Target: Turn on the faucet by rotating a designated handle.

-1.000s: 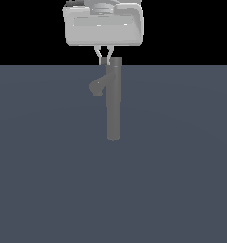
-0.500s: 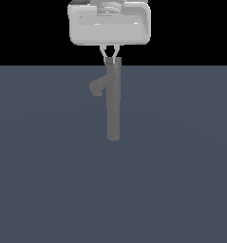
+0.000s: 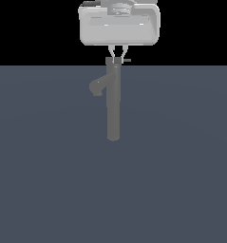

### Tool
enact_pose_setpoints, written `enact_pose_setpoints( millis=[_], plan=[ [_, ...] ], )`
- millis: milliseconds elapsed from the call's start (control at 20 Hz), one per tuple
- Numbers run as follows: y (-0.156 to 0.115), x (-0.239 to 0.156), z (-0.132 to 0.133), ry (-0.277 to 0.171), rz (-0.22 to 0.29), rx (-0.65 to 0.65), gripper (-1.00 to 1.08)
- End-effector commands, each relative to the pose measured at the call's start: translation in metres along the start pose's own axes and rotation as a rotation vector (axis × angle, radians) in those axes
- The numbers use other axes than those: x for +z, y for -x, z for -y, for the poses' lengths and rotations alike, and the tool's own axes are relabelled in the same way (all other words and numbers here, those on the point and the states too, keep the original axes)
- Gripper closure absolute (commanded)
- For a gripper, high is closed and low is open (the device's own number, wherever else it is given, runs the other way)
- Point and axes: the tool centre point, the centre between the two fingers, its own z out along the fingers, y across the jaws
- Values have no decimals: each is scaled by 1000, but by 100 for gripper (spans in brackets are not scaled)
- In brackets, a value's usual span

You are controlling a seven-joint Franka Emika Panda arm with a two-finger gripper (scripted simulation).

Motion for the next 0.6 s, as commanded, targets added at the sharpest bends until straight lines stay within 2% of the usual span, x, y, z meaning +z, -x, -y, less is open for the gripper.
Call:
enact_pose_setpoints(
  millis=[0, 550],
  plan=[
    [-17, 0, -12, 2, -17, 14, 108],
    [-50, -2, -41, 5, -25, 44, 108]
  ],
)
